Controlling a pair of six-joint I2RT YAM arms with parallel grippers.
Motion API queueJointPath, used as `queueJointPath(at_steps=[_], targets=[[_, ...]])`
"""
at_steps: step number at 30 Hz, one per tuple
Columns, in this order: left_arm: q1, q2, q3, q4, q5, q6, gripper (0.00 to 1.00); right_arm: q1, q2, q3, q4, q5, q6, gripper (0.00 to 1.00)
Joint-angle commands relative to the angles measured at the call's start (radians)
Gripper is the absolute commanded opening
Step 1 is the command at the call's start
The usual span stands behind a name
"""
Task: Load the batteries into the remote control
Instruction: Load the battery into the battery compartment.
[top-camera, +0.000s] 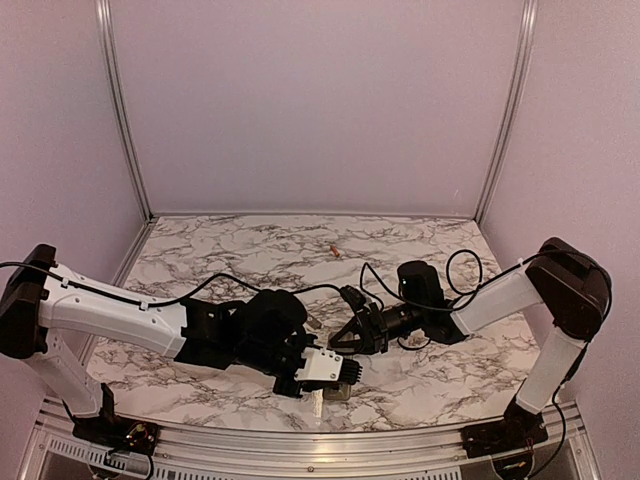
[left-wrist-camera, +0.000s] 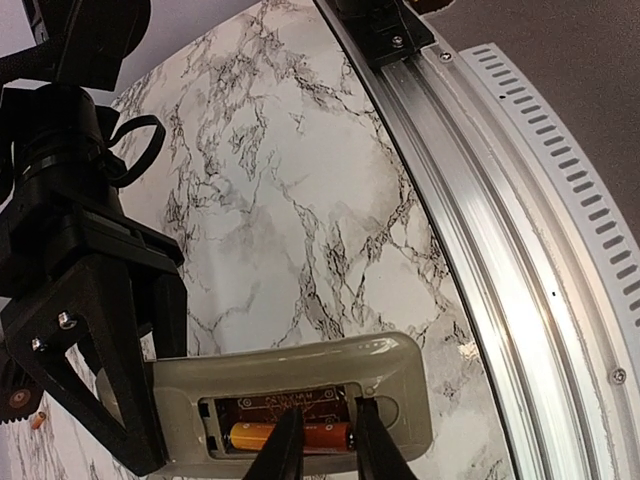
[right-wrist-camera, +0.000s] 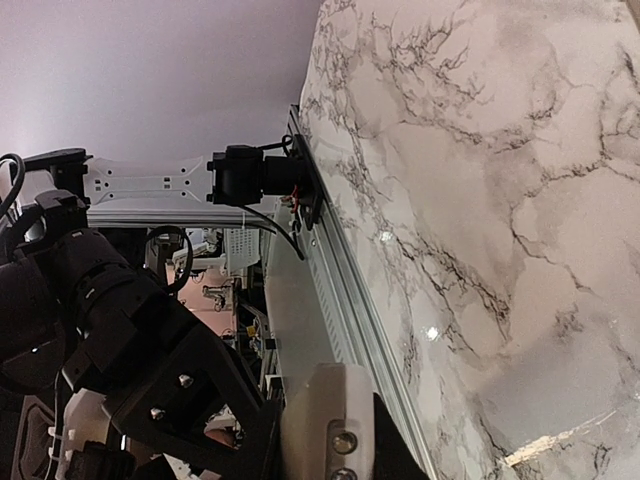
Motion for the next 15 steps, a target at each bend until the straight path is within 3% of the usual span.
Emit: queueJointPath(at_steps=[1, 15], targets=[[-0.005, 0.020, 0.025, -0.041, -0.026, 0.006, 0.18, 0.009, -0.014, 0.029, 0.010, -0.016, -0.001, 0.00], [0.030, 0.068, 0.033, -0.084, -0.034, -0.023, 0.05, 0.022, -0.043, 0.033, 0.015, -0.025, 0.005, 0.00]])
